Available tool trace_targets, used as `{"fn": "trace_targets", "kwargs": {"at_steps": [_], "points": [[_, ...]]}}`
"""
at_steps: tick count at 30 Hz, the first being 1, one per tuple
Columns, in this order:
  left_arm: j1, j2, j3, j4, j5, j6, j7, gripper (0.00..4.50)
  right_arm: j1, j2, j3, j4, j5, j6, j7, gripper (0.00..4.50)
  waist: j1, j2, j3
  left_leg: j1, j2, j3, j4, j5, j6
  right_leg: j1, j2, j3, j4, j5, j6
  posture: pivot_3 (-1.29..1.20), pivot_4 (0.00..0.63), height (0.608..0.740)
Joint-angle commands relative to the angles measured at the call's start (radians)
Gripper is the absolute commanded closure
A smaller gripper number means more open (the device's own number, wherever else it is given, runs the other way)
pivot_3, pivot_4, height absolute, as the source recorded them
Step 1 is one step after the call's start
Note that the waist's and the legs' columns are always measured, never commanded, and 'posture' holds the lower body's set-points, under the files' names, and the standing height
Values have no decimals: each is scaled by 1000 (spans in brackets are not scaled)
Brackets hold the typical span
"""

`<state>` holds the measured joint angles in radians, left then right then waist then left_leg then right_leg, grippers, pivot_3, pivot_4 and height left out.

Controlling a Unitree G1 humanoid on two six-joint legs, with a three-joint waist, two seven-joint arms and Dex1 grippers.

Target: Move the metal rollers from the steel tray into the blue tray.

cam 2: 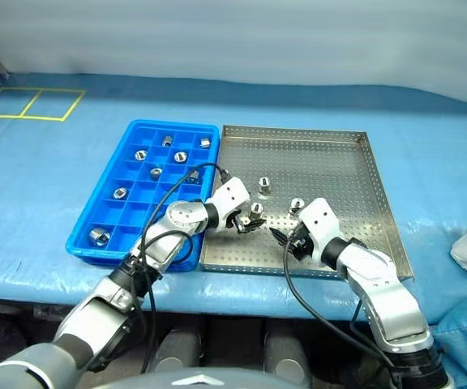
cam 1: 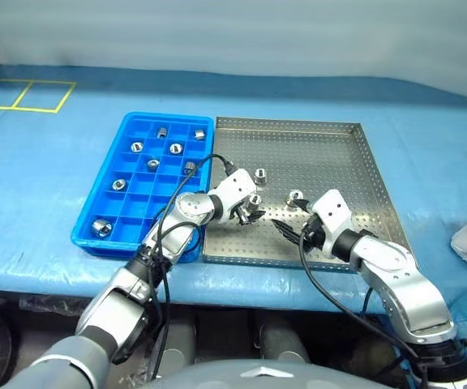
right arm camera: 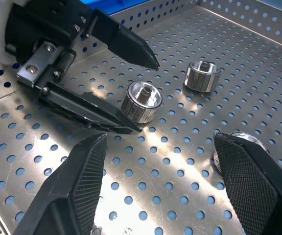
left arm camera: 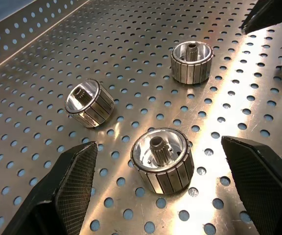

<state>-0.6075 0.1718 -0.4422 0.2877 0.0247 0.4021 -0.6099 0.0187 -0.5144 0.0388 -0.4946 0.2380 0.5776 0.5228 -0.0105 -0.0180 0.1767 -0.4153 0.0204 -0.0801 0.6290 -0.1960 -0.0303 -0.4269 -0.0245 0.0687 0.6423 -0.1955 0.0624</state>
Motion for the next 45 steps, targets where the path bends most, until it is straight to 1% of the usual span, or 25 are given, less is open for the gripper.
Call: {"fn": "trace_targets", "kwargs": {"at_steps": [1,4,5,6,9,12,13,21,24,26,28,30,33,36,38,41,45], "points": [[-37,-27,10,27,22,-17,13,112,8,2,-26,-48,7,-5,-13,831,-4,0,0,0,0,0,0,0,0,0,0,0,0,0,0,29,150,740],[-36,-40,13,41,23,-17,7,112,9,3,-22,-51,7,-4,-16,831,-9,0,0,0,0,0,0,0,0,0,0,1,0,0,1,28,150,740],[-34,-43,13,41,25,-13,8,473,9,4,-22,-47,5,-6,-17,831,-9,0,0,1,0,0,0,0,0,0,0,1,0,0,1,28,150,740],[-33,-43,14,39,24,-8,5,674,7,5,-21,-44,4,-7,-18,831,-11,0,0,1,0,0,0,0,0,0,0,1,0,0,1,35,150,740],[-25,-35,12,15,30,12,1,1614,-2,7,-21,-36,1,-8,-19,831,-11,0,0,1,0,0,0,0,0,0,0,1,0,0,1,45,150,740],[-15,-25,17,-5,28,36,-5,2654,-11,8,-14,-24,-3,-12,-22,831,-10,0,0,1,0,0,0,0,0,0,0,1,1,1,1,56,150,740],[-10,-21,16,-13,31,42,-6,2809,-15,9,-10,-20,-4,-14,-23,831,-10,0,0,1,0,0,0,0,0,0,0,1,0,1,1,63,150,740],[24,-14,44,-71,16,57,-15,2809,-57,18,23,8,-13,-18,-19,831,-5,0,0,1,0,0,0,0,0,1,0,1,1,1,1,90,150,740],[34,-8,51,-120,15,49,-23,2809,-66,17,27,13,-12,-19,-16,831,-3,0,0,1,0,0,0,0,0,1,0,1,1,1,1,97,150,740],[38,-19,97,-168,-6,60,-1,2809,-72,18,31,17,-9,-22,-11,831,0,0,0,1,0,0,0,0,0,1,0,1,1,1,1,103,150,740],[47,-11,156,-256,-30,98,22,2809,-80,23,39,24,-4,-27,-2,831,0,0,0,1,0,0,0,0,0,0,0,1,1,1,1,112,150,740],[63,11,193,-344,-59,165,18,2809,-89,33,46,34,13,-31,15,831,-1,0,0,1,0,0,0,0,0,0,0,1,1,1,1,125,150,740],[104,85,208,-488,-89,278,-22,2809,-101,43,67,49,30,-41,53,831,-1,1,-1,2,1,0,-1,0,0,1,1,1,1,1,1,160,150,740],[172,218,242,-661,-102,396,-49,2809,-133,62,101,68,41,-58,88,831,-2,1,0,3,1,0,-2,0,0,1,1,1,2,0,0,200,150,740],[202,275,277,-723,-91,452,-22,2809,-158,71,121,88,38,-65,102,831,2,1,0,3,1,-1,-2,0,0,1,2,1,2,0,0,237,150,740],[233,308,347,-776,-44,537,80,2809,-185,77,143,120,26,-78,120,831,25,1,0,3,1,-2,-1,0,1,1,2,0,2,0,-1,269,150,740],[278,300,434,-837,-6,638,199,2809,-209,73,155,152,15,-86,137,831,56,0,0,3,1,-2,-1,0,1,2,1,-1,1,0,-1,309,150,740]]}}
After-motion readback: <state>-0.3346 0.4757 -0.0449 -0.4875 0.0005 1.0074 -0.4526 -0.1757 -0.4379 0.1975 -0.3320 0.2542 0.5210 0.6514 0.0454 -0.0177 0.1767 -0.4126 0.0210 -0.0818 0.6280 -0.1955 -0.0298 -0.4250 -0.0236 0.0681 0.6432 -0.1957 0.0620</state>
